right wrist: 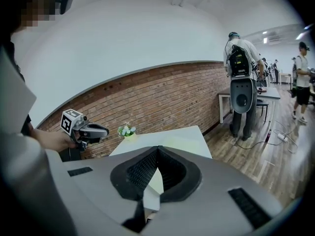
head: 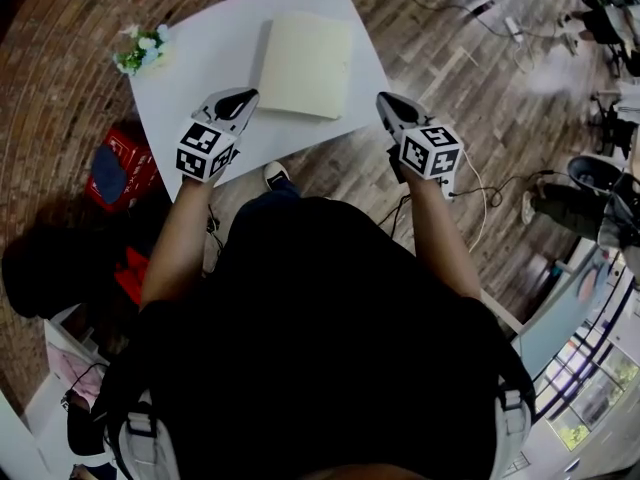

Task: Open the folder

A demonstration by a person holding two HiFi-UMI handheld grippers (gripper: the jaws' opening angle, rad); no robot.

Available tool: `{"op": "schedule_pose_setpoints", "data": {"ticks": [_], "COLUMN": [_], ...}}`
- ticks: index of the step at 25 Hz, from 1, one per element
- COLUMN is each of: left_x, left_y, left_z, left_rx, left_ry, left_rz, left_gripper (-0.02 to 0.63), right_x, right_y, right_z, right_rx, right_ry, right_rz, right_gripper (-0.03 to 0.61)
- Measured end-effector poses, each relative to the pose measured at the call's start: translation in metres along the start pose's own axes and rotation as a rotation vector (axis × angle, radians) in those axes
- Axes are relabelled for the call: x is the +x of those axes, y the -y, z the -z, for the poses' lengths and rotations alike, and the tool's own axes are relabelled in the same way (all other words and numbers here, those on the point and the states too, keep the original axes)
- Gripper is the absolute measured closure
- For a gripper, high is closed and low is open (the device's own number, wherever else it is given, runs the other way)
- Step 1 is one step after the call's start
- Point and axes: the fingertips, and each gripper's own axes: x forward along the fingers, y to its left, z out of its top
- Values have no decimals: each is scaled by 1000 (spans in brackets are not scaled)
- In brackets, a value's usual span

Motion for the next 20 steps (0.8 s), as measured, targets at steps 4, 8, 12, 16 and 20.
{"op": "schedule_pose_setpoints", "data": {"ticks": [4, 8, 12, 16, 20], "left_x": [0, 4, 8, 11, 9], "left_y": [-20, -37, -49, -60, -78], "left_z": [1, 2, 3, 4, 7], "left_rx": [8, 13, 12, 18, 16], "left_ry": [-7, -15, -11, -7, -4], "left_rz": [18, 38, 56, 85, 102], "left_gripper": [598, 598, 598, 598, 598], "right_x": [13, 22, 30, 39, 49], "right_y": [2, 4, 0, -5, -14], "right_z": [-6, -8, -9, -10, -14], "right_rx": [13, 26, 30, 36, 36], "right_ry": [1, -5, -13, -20, -26], "right_rz": [33, 55, 68, 92, 111], "right_gripper": [555, 555, 555, 555, 555]}}
